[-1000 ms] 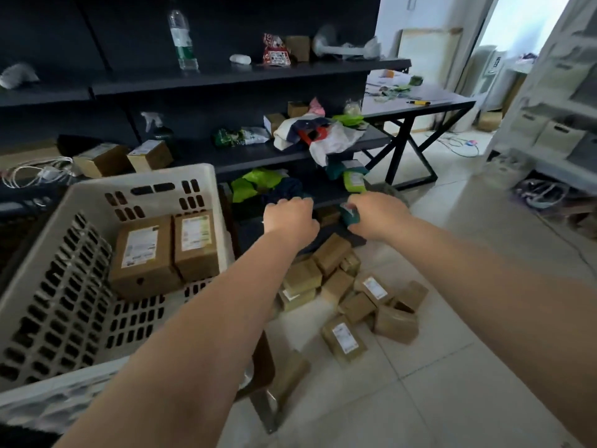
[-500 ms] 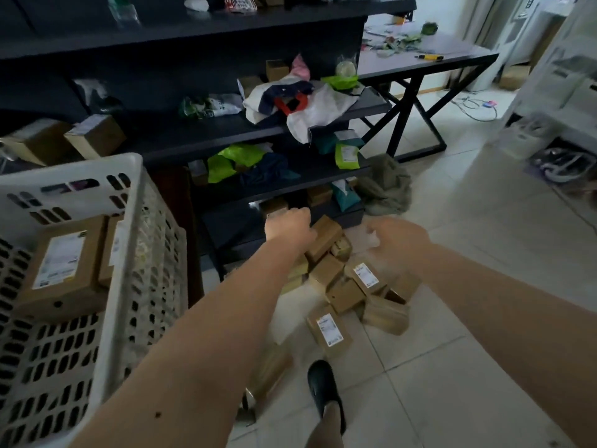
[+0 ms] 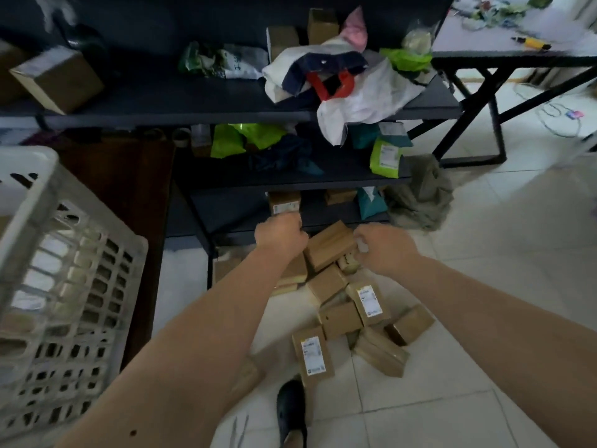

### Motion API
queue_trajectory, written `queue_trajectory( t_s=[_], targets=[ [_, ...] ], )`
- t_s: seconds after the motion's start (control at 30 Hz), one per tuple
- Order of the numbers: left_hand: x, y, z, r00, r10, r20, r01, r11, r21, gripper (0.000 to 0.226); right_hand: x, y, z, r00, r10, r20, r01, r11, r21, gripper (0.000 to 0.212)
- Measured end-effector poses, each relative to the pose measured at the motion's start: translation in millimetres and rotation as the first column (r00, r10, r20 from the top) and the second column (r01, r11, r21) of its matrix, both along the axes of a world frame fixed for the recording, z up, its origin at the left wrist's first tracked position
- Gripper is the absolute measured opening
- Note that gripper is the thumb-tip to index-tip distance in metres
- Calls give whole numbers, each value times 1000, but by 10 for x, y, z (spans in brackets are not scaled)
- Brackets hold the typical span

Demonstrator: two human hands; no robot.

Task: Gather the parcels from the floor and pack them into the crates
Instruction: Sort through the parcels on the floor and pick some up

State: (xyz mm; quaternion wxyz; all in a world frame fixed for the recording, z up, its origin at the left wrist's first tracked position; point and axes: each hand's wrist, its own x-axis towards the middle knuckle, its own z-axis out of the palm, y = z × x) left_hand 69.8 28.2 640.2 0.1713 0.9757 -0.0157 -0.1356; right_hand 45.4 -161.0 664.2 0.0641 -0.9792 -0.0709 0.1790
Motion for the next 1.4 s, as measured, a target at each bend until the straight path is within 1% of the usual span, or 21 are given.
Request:
queue_trajectory(
  t_s=[0.07,0.13,0.17,0.23,0.27,0.33,0.4,0.47,0.6,0.7,0.73,0.8,0.87,0.9,1.0,1.03,1.13,1.23,1.3,1.37,1.4],
  targets=[
    [191,79,-228,999,26,-19,-26,1000,16,25,241,115,-279,997,62,-42,-61,998,17,41],
    [366,151,-593,997,71,-44,-70,997,22,22,487,230,-680,988,141,-58,-140,990,10,29],
    [434,178,-846,994,98,-54,-96,995,26,20,605,276,-939,987,138,-75,-136,990,32,22],
    [567,219,-1448,987,139,-86,-135,990,49,18,848,372,-1551,986,82,-147,-66,992,112,13],
    [606,236,-1760,981,154,-119,-148,987,57,18,946,422,-1884,977,66,-204,-35,988,152,13],
    [640,246,-2396,959,211,-191,-208,978,36,24,1130,523,-2550,942,61,-330,18,973,229,24],
    [668,243,-3012,921,277,-273,-293,956,-21,34,1280,599,-3160,900,-22,-436,173,935,310,35],
    [725,254,-3596,885,334,-323,-368,929,-48,40,1427,627,-3752,866,-111,-487,314,879,358,36],
    [939,295,-4636,853,403,-333,-442,896,-49,36,1647,617,-4895,845,-209,-492,410,844,346,47],
    [1146,297,-5290,789,496,-363,-569,812,-128,35,1746,596,-5600,849,-346,-400,492,794,358,56],
    [1198,297,-5472,776,520,-358,-594,794,-133,38,1775,603,-5805,854,-376,-360,498,790,356,60],
    [1257,273,-5795,779,528,-339,-581,811,-72,52,1808,598,-6151,858,-391,-332,494,806,327,70],
    [1295,242,-6011,762,546,-349,-591,806,-29,67,1804,603,-6417,841,-410,-353,518,798,307,75],
    [1302,232,-6091,728,579,-368,-631,775,-31,70,1789,617,-6519,830,-427,-359,537,784,310,77],
    [1358,267,-6234,526,735,-427,-831,551,-76,69,1754,665,-6684,806,-512,-296,591,720,363,81],
    [1356,290,-6256,494,748,-443,-852,518,-77,67,1733,673,-6702,806,-526,-272,592,714,374,80],
    [1229,369,-6256,486,743,-460,-852,519,-61,71,1593,649,-6669,796,-540,-272,605,700,379,72],
    [934,489,-6261,435,741,-512,-887,450,-103,77,1341,655,-6598,757,-550,-353,653,667,360,64],
    [706,566,-6253,411,737,-537,-894,440,-81,77,1165,679,-6569,713,-558,-424,698,623,353,75],
    [521,667,-6263,351,764,-542,-913,409,-14,84,1039,714,-6554,657,-578,-484,747,587,312,88],
    [452,706,-6266,328,778,-536,-919,394,10,81,990,729,-6556,641,-583,-499,759,578,299,91]
  ],
)
